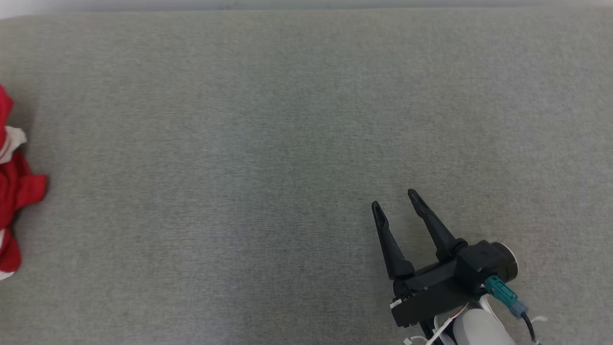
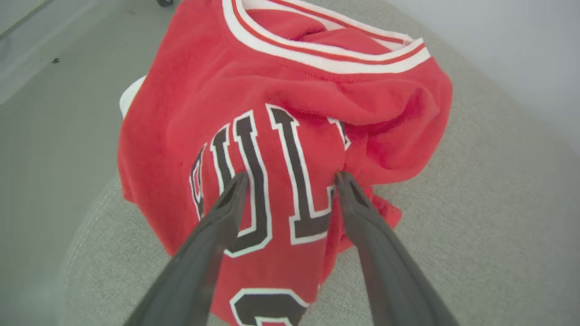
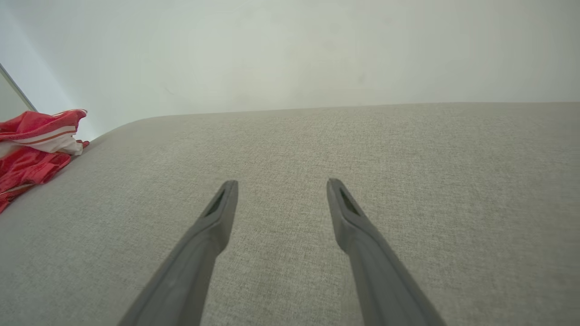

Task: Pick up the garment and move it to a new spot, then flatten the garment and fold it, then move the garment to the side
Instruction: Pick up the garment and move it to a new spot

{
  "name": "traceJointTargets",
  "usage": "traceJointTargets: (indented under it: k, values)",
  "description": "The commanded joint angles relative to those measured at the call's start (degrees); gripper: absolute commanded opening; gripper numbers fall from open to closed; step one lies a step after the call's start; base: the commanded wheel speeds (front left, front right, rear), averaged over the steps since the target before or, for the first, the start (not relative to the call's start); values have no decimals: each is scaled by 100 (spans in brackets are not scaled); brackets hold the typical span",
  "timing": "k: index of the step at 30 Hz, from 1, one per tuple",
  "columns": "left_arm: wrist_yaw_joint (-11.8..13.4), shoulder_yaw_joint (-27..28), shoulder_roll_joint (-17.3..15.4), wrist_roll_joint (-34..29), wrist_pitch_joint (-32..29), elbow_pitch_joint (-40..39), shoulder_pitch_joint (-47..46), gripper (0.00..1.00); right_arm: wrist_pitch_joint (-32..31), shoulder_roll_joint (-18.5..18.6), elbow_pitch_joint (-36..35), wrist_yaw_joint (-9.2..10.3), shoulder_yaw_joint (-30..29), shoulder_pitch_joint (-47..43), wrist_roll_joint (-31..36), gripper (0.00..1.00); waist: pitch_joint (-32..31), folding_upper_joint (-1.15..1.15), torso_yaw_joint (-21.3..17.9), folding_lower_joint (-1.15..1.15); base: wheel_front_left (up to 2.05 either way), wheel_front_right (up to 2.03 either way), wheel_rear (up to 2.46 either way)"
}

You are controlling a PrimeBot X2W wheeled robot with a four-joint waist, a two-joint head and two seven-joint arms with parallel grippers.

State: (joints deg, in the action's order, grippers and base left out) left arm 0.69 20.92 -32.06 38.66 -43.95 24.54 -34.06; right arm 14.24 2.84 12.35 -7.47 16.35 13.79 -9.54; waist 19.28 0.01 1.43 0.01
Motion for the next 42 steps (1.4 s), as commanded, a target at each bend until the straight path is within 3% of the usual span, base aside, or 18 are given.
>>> traceJointTargets:
  k: [1, 8, 9, 11, 22, 29, 37, 42]
  values:
    - [29, -32, -92, -112, 57, 39, 104, 100, 40, 7, 2, -5, 5, 65, -33, 100, 267, -1, -292, -1, 0, 0, 0]
    - [116, -242, -407, -620, 314, 390, 309, 100, 69, 7, 84, -5, 66, 137, -116, 100, 180, -1, -354, -1, 0, 0, 0]
    - [126, -265, -420, -630, 310, 438, 333, 87, 73, 6, 99, -5, 65, 127, -130, 100, 161, -1, -357, -1, 0, 0, 0]
    - [117, -283, -455, -661, 356, 521, 368, 0, 79, 7, 129, -5, 54, 111, -147, 100, 119, -1, -355, -1, 0, 0, 0]
    - [-170, -207, -375, -318, 508, 454, 70, 0, 92, 7, 319, -5, 24, -146, -261, 100, -526, -1, -174, -1, 0, 0, 0]
    - [-328, -364, -384, -200, 482, -154, -373, 0, 97, 8, 450, -5, 41, -375, -410, 100, -1212, -1, -168, -1, 0, 0, 0]
    - [-404, -829, 129, 104, 210, -1243, -934, 0, 91, 8, 474, -5, -139, -846, -400, 100, -1989, -1, -501, -1, 0, 0, 0]
    - [-333, -1279, 751, 312, 80, -1928, -1318, 0, 59, 8, 384, -5, -273, -1015, -304, 100, -2192, -1, -938, -1, 0, 0, 0]
